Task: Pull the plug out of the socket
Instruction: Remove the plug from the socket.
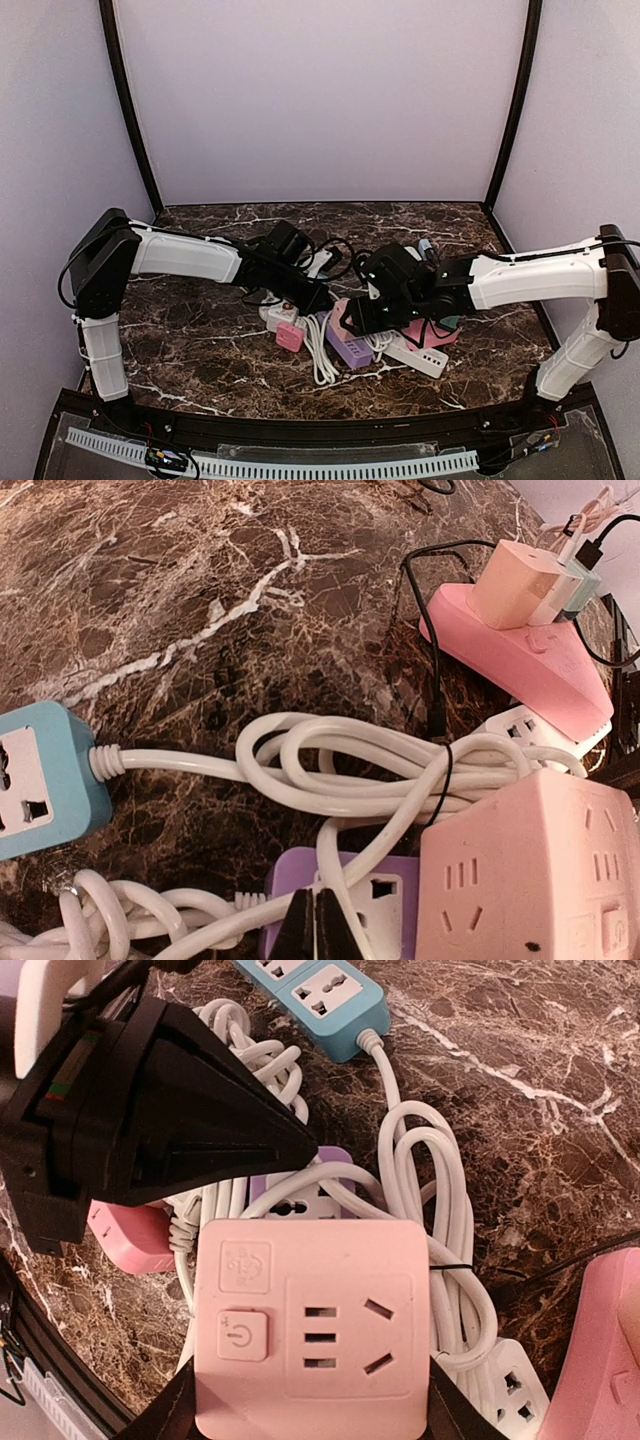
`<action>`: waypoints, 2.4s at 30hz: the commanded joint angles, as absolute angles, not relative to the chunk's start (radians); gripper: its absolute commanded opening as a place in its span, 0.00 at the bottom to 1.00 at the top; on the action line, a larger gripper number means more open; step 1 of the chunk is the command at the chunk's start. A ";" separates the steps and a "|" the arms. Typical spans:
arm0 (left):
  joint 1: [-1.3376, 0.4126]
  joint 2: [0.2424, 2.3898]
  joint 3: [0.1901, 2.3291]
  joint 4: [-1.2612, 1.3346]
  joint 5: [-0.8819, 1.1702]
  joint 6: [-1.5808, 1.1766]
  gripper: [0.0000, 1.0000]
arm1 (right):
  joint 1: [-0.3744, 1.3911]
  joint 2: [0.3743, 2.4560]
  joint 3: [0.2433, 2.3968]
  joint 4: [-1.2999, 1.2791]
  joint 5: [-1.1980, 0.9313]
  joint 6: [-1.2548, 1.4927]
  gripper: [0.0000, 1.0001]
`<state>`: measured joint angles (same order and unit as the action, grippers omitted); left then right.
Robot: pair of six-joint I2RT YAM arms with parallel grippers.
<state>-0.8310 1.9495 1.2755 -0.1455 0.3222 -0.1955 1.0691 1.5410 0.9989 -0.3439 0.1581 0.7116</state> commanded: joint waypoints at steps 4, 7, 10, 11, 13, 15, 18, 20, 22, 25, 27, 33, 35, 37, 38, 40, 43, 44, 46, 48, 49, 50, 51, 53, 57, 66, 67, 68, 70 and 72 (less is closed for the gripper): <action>-0.831 2.006 1.218 -0.300 0.296 -0.198 0.02 | 0.940 1.503 1.029 -0.325 0.037 0.749 0.00; -0.834 2.005 1.217 -0.297 0.296 -0.196 0.02 | 0.913 1.513 1.029 -0.322 -0.022 0.762 0.00; -0.838 2.005 1.215 -0.295 0.293 -0.190 0.02 | 0.893 1.529 1.033 -0.322 -0.062 0.779 0.00; -0.841 2.005 1.215 -0.294 0.292 -0.189 0.02 | 0.890 1.534 1.034 -0.322 -0.065 0.782 0.00; -0.843 2.005 1.214 -0.294 0.289 -0.187 0.02 | 0.885 1.543 1.036 -0.321 -0.068 0.787 0.00; -0.845 2.005 1.213 -0.293 0.287 -0.183 0.02 | 0.882 1.548 1.038 -0.320 -0.069 0.788 0.00; -0.845 2.005 1.214 -0.293 0.286 -0.182 0.02 | 0.895 1.530 1.031 -0.286 -0.059 0.745 0.00; -0.845 2.006 1.215 -0.293 0.287 -0.184 0.02 | 0.928 1.513 1.041 -0.281 -0.007 0.695 0.00; -0.845 2.005 1.215 -0.293 0.289 -0.183 0.02 | 0.972 1.510 1.067 -0.291 0.050 0.619 0.00; -0.845 2.006 1.215 -0.292 0.291 -0.183 0.02 | 1.040 1.528 1.120 -0.328 0.110 0.523 0.00; -0.845 2.006 1.215 -0.291 0.293 -0.185 0.01 | 1.069 1.548 1.157 -0.357 0.129 0.477 0.00; -0.845 2.005 1.215 -0.291 0.294 -0.183 0.01 | 1.098 1.617 1.239 -0.465 0.180 0.413 0.00; -0.845 2.005 1.215 -0.290 0.294 -0.183 0.01 | 1.099 1.633 1.268 -0.510 0.228 0.445 0.00; -0.846 2.004 1.214 -0.290 0.293 -0.184 0.01 | 1.082 1.638 1.279 -0.542 0.251 0.510 0.00; -0.847 2.003 1.213 -0.290 0.290 -0.183 0.01 | 1.068 1.638 1.280 -0.553 0.248 0.551 0.00; -0.850 2.002 1.212 -0.290 0.283 -0.181 0.01 | 1.032 1.625 1.264 -0.557 0.211 0.643 0.00; -0.857 1.998 1.208 -0.288 0.271 -0.179 0.01 | 0.981 1.606 1.228 -0.533 0.144 0.727 0.00; -0.860 1.997 1.207 -0.286 0.269 -0.179 0.01 | 0.966 1.601 1.217 -0.522 0.120 0.746 0.00; -0.864 1.995 1.203 -0.281 0.262 -0.180 0.01 | 0.937 1.595 1.190 -0.482 0.062 0.772 0.00; -0.871 1.991 1.197 -0.275 0.253 -0.178 0.01 | 0.905 1.585 1.160 -0.431 0.013 0.793 0.00; -0.874 1.990 1.194 -0.274 0.248 -0.179 0.01 | 0.895 1.580 1.146 -0.414 0.006 0.802 0.00; -0.875 1.988 1.192 -0.273 0.245 -0.178 0.01 | 0.887 1.575 1.134 -0.402 0.004 0.807 0.00; -0.878 1.987 1.189 -0.269 0.238 -0.177 0.01 | 0.882 1.570 1.127 -0.396 0.005 0.811 0.00; -0.882 1.984 1.186 -0.266 0.232 -0.176 0.01 | 0.875 1.553 1.113 -0.380 0.004 0.824 0.00; -0.891 1.983 1.178 -0.256 0.226 -0.177 0.01 | 0.849 1.507 1.058 -0.323 -0.038 0.861 0.00; -0.897 1.979 1.177 -0.253 0.217 -0.171 0.01 | 0.839 1.462 1.024 -0.272 -0.053 0.816 0.00; -0.897 1.979 1.177 -0.253 0.218 -0.169 0.01 | 0.851 1.455 1.028 -0.266 -0.046 0.777 0.00; -0.897 1.979 1.177 -0.254 0.218 -0.169 0.01 | 0.865 1.448 1.034 -0.266 -0.034 0.740 0.00; -0.897 1.977 1.178 -0.253 0.218 -0.168 0.01 | 0.904 1.439 1.057 -0.290 0.020 0.657 0.00; -0.897 1.975 1.178 -0.252 0.218 -0.167 0.01 | 0.947 1.429 1.078 -0.316 0.076 0.579 0.00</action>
<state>-0.8841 1.9480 1.2407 -0.0616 0.2165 -0.1593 0.8974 1.5139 1.0187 -0.3740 -0.0898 0.7311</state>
